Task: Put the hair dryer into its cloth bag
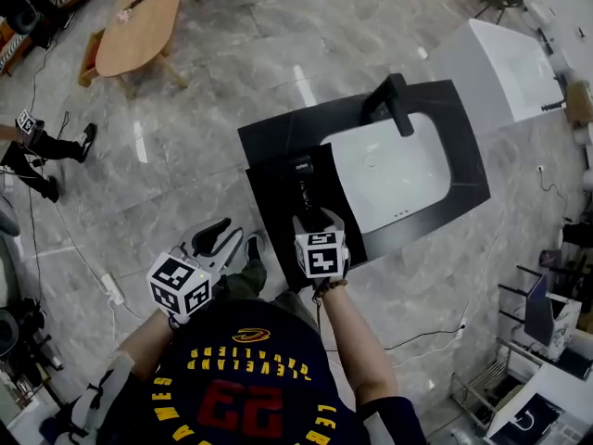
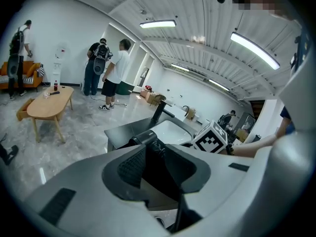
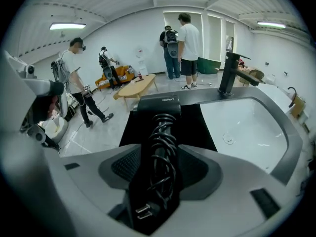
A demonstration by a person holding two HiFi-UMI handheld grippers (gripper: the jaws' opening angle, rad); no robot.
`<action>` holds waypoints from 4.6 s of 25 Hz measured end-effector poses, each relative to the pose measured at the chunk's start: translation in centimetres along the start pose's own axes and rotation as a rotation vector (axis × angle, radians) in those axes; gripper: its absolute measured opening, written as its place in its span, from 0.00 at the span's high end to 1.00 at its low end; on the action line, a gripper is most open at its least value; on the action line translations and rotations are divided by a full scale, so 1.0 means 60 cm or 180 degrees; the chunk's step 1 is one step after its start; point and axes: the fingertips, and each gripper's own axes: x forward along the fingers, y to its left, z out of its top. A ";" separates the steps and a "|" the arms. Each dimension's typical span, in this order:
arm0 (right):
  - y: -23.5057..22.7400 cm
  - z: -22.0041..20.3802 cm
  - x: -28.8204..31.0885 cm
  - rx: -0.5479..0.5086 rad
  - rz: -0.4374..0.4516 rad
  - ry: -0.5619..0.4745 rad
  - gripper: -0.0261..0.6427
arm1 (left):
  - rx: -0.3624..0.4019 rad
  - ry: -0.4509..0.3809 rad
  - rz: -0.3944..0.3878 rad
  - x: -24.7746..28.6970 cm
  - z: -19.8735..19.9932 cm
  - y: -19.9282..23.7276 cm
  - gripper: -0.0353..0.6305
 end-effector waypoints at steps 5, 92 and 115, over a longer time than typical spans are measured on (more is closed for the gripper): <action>-0.013 0.008 0.053 -0.0078 -0.0063 0.0216 0.62 | -0.0054 -0.0056 0.0041 -0.011 0.009 0.021 0.80; -0.021 -0.491 -0.289 0.0965 0.0390 0.0366 0.59 | 0.1339 0.1793 -0.0930 0.248 -0.338 -0.283 0.92; -0.021 -0.424 -0.183 0.0369 0.0354 0.0561 0.59 | 0.1012 0.1264 -0.1278 0.191 -0.221 -0.312 0.93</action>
